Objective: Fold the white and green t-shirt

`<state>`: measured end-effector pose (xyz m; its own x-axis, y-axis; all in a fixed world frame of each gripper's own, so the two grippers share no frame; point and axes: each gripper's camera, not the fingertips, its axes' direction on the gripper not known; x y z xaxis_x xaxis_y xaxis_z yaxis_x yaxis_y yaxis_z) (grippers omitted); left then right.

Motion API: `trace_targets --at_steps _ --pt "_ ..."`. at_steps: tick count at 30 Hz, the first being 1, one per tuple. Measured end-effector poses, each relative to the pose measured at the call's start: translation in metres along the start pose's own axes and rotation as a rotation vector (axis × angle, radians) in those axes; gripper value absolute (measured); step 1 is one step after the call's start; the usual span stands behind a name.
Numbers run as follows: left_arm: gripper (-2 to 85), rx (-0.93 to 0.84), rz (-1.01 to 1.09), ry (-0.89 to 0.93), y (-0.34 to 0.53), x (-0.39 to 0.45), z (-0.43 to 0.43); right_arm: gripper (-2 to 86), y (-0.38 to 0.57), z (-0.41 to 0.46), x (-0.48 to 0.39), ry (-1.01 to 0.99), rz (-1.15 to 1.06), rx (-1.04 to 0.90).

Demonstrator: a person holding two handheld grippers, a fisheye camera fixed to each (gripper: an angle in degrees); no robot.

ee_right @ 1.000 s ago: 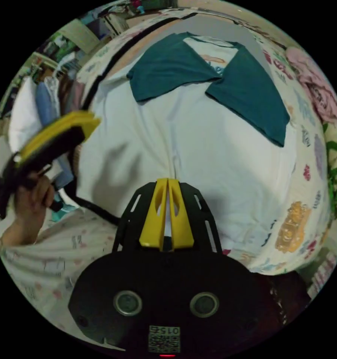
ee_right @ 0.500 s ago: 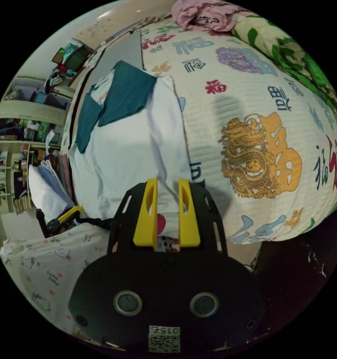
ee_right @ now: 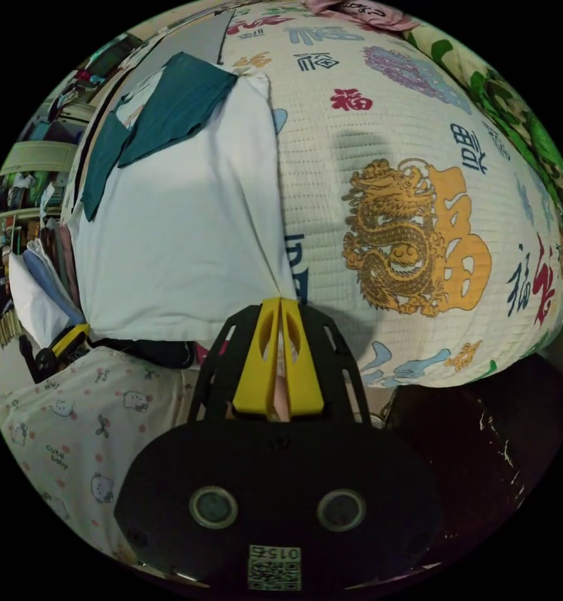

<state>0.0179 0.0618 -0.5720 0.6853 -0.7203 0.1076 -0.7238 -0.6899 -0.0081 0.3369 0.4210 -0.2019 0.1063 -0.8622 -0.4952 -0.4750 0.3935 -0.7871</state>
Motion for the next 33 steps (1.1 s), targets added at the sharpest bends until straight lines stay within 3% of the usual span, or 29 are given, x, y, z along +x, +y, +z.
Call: trace_targets --at_steps 5,10,12,15,18,25,29,33 --pt "-0.3 -0.085 0.021 -0.010 -0.003 -0.006 0.010 -0.5 0.050 -0.029 0.001 -0.008 -0.009 -0.025" --pt "0.5 -0.042 0.047 0.245 -0.005 -0.033 -0.038 4.6 0.109 -0.102 0.020 0.002 0.014 0.124" --pt "1.2 0.176 0.062 0.311 -0.020 -0.071 -0.086 5.3 0.123 -0.140 0.025 -0.050 0.018 0.260" --pt "2.6 0.522 -0.068 0.249 -0.052 -0.132 -0.132 6.7 0.118 -0.197 0.015 -0.206 -0.054 0.469" --pt "5.6 0.673 -0.148 0.224 -0.107 -0.179 -0.135 8.1 0.089 -0.240 -0.016 -0.355 -0.192 0.601" --pt "8.5 0.568 -0.281 0.327 -0.231 -0.239 -0.069 10.9 -0.011 -0.289 -0.110 -0.299 -0.334 0.655" --pt "9.4 0.487 -0.385 0.373 -0.277 -0.264 -0.028 11.8 -0.082 -0.285 -0.137 -0.322 -0.295 0.579" --pt "9.6 0.477 -0.422 0.305 -0.302 -0.263 -0.012 12.3 -0.129 -0.277 -0.153 -0.355 -0.240 0.513"
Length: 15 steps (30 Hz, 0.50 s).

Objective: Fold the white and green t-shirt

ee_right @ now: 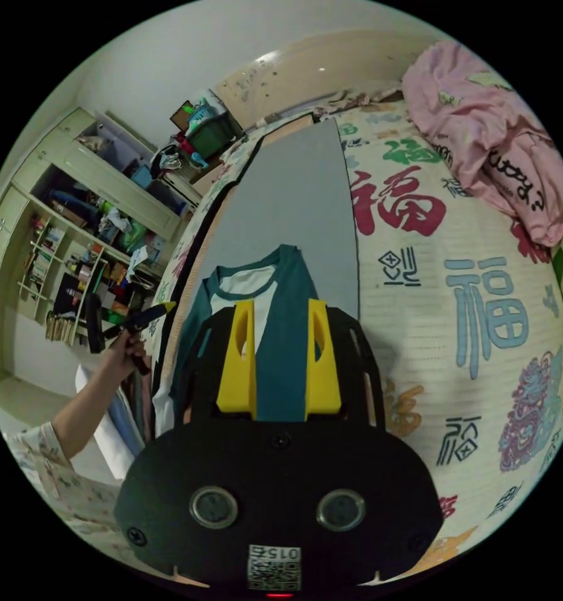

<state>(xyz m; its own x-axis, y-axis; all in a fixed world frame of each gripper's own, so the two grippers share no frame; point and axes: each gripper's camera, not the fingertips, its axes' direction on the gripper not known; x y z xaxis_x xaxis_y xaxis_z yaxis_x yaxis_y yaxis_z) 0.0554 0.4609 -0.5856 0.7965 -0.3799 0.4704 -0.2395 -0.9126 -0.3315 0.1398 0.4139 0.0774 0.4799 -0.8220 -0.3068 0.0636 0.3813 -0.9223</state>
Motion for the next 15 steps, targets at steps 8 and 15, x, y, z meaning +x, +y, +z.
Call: trace_targets --at_steps 8,15 --pt "9.1 -0.105 0.007 -0.050 -0.026 0.005 0.048 11.5 -0.049 0.079 -0.017 0.117 -0.030 -0.164" --pt "5.9 -0.132 0.091 -0.124 -0.027 0.018 0.067 9.5 -0.065 0.135 -0.018 0.167 -0.074 -0.257"
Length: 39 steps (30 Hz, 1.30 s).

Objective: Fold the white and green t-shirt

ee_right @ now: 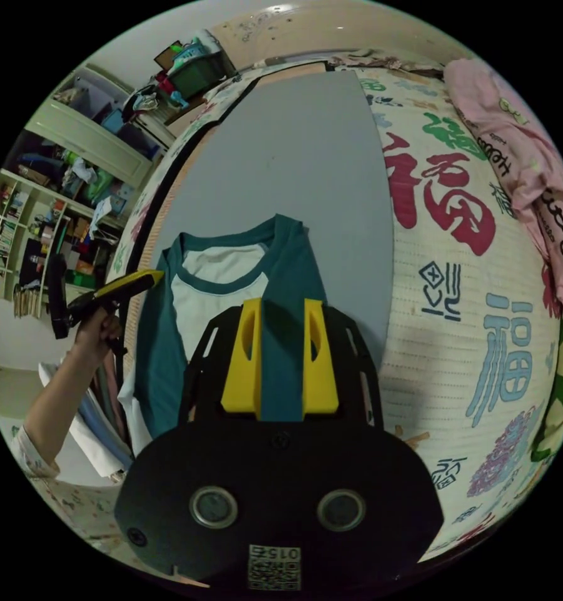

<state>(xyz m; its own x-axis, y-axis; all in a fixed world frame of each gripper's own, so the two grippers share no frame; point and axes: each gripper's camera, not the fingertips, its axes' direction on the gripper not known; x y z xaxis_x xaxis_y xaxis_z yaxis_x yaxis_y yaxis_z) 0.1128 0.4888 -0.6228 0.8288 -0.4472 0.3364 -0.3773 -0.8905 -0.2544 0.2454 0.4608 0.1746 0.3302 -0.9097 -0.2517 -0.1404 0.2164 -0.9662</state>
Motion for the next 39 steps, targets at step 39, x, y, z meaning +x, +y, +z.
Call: trace_targets --at_steps 39 --pt "1.5 -0.288 0.914 0.048 0.412 0.155 -0.130 -0.5 0.324 0.303 0.155 -0.045 0.097 -0.017"
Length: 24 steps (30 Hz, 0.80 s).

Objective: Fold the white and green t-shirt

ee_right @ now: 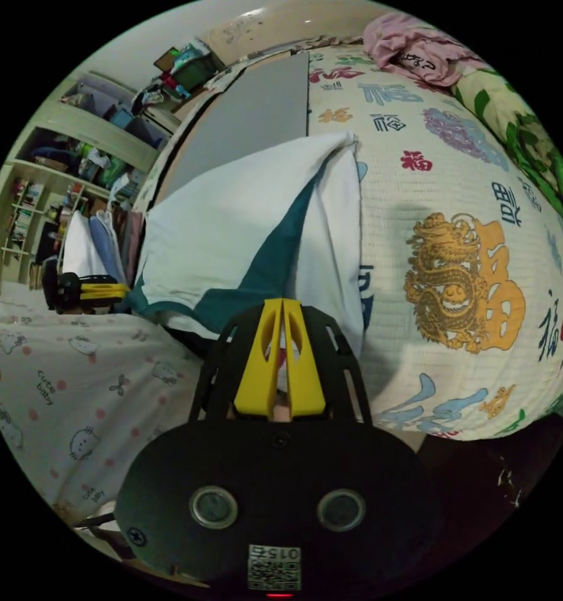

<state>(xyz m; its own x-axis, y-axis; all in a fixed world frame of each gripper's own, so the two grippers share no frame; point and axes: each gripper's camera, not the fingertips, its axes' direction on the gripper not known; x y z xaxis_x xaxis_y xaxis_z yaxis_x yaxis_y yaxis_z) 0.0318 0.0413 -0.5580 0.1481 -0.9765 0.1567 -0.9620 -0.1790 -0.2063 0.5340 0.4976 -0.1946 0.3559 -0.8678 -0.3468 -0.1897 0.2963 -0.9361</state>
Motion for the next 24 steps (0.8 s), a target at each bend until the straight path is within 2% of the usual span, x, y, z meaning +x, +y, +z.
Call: trace_targets --at_steps 2,4,7,9,12,14,15,17,24 --pt "3.0 -0.100 -0.035 -0.009 -0.002 -0.001 0.007 -0.5 -0.021 0.038 -0.010 0.094 0.006 -0.016" --pt "2.7 -0.090 -0.086 0.005 0.005 -0.008 -0.005 -0.6 -0.038 0.060 -0.033 0.230 -0.015 0.016" --pt "1.0 0.140 -0.314 0.078 0.022 -0.035 -0.046 -0.6 -0.089 0.112 -0.086 0.414 -0.018 0.088" --pt "-0.2 0.363 -0.550 0.161 0.023 -0.061 -0.060 -0.6 -0.135 0.164 -0.118 0.421 0.010 0.065" --pt "-0.7 0.475 -0.785 0.204 -0.001 -0.078 -0.041 -0.7 -0.214 0.277 -0.171 0.429 -0.002 -0.082" --pt "-0.8 0.495 -0.905 0.232 -0.015 -0.085 -0.025 -0.9 -0.259 0.374 -0.210 0.512 -0.097 -0.228" --pt "-0.8 0.500 -0.956 0.256 -0.021 -0.088 -0.016 -0.9 -0.266 0.394 -0.216 0.542 -0.113 -0.249" --pt "-0.9 0.501 -0.995 0.281 -0.027 -0.090 -0.006 -1.0 -0.288 0.457 -0.231 0.625 -0.153 -0.272" --pt "-0.9 0.513 -1.050 0.370 -0.016 -0.104 0.016 -1.0 -0.352 0.585 -0.242 0.795 -0.132 -0.307"
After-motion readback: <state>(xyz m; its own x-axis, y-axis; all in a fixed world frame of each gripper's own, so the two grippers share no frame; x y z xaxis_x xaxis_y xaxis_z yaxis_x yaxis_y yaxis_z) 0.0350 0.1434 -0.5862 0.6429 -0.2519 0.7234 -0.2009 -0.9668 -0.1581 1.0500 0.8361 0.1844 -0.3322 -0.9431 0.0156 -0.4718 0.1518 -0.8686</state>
